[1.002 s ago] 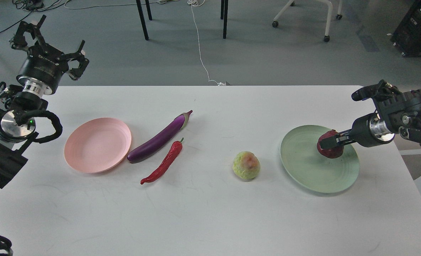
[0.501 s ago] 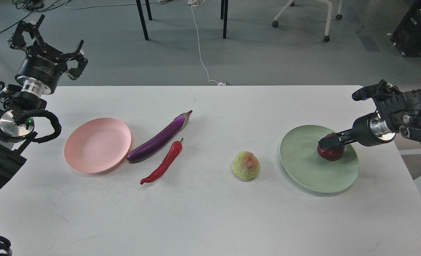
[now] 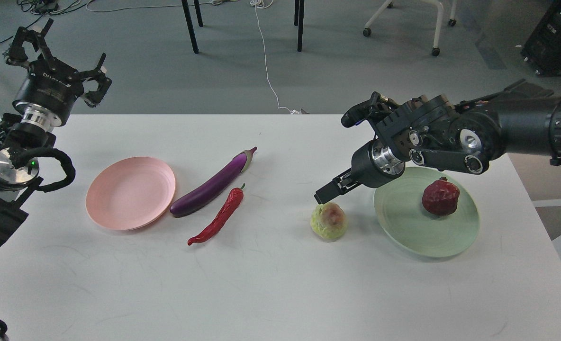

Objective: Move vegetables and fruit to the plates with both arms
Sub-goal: 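Grasp the pale green fig with the right gripper, then place the fig on the pale green plate beside the pomegranate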

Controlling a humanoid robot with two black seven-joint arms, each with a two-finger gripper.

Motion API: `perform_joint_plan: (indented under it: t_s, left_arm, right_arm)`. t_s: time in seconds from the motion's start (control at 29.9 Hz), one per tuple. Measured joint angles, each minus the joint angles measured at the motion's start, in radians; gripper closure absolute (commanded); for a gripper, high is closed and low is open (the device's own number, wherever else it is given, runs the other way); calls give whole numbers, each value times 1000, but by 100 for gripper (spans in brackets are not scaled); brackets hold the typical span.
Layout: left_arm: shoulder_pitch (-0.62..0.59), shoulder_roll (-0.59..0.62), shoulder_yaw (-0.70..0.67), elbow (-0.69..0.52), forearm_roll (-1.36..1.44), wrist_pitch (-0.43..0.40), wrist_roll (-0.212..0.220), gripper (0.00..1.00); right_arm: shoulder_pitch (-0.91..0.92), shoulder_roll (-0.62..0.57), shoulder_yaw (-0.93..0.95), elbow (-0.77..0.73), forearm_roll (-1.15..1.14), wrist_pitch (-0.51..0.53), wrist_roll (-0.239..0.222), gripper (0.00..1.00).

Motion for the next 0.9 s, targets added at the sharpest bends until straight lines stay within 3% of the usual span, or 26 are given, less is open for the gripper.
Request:
perform_joint_plan:
  t_s: [0.27, 0.4, 0.53, 0.74, 0.9]
  left_arm:
    - [5, 0, -1, 0, 0, -1, -1, 2]
    - [7, 1, -1, 1, 1, -1, -1, 2]
    - [14, 2, -1, 2, 1, -1, -1, 2]
    - [15, 3, -1, 2, 1, -1, -1, 2]
    - [15, 8, -2, 2, 1, -1, -1, 2]
  right_arm:
    - [-44, 79, -33, -12, 0, -5, 0, 12]
    - [-60, 95, -61, -29, -2, -19, 0, 34]
    - [-54, 96, -79, -31, -4, -22, 0, 48]
    - [-20, 74, -62, -31, 4, -28, 3, 50]
    - [49, -34, -9, -20, 7, -29, 5, 50]
